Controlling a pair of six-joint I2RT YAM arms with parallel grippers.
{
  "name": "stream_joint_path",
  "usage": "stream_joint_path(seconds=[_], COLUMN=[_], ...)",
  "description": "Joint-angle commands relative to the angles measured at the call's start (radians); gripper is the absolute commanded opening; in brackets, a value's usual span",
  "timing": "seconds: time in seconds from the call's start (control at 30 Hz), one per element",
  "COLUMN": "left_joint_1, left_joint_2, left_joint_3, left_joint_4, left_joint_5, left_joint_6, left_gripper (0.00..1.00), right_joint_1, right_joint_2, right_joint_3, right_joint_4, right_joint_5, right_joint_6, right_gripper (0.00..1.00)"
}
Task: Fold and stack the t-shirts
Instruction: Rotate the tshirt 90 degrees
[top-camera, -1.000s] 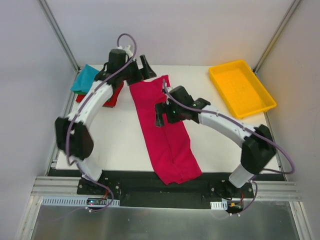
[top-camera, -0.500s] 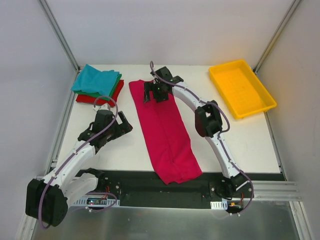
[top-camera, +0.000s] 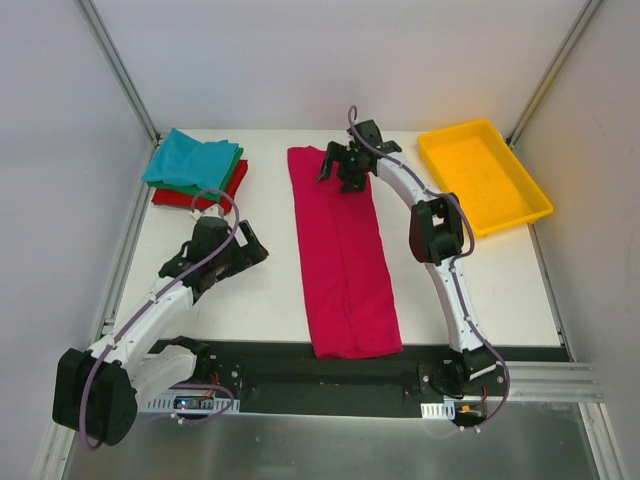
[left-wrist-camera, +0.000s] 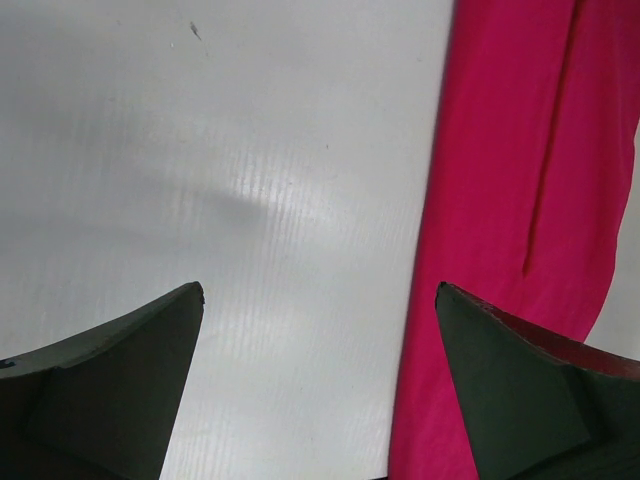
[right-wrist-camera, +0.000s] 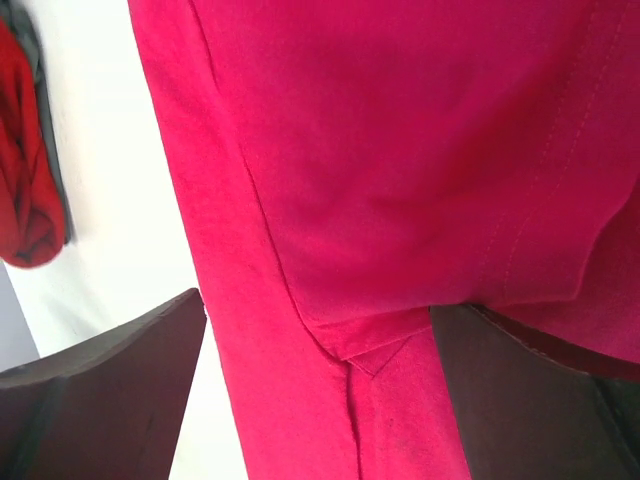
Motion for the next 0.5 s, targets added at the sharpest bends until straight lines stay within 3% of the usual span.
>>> stream_joint_path(seconds=[0.0,0.23,0.47], left_joint_1=[-0.010,-0.079,-0.262], left_joint_2=[0.044,0.102,0.087], left_joint_3=[0.060,0.075,0.037], left_joint_4=[0.049,0.057,0.055], left_joint_5=[0.077,0.143,0.233], left_joint_6=[0.039,0.033,-0.023], left_gripper=[0.99,0.99,0.99], right_joint_1=[-0.066,-0.084,-0.098], right_joint_2=[0.040,-0.010,-0.282], right_joint_3=[0.042,0.056,-0.033], right_joint_4=[-0.045,-0.025,-0.126], right_joint_5=[0.047,0.031,0.046], right_joint_6=[0.084,0.110,-0.060], right_gripper=[0.96,0.96,0.96])
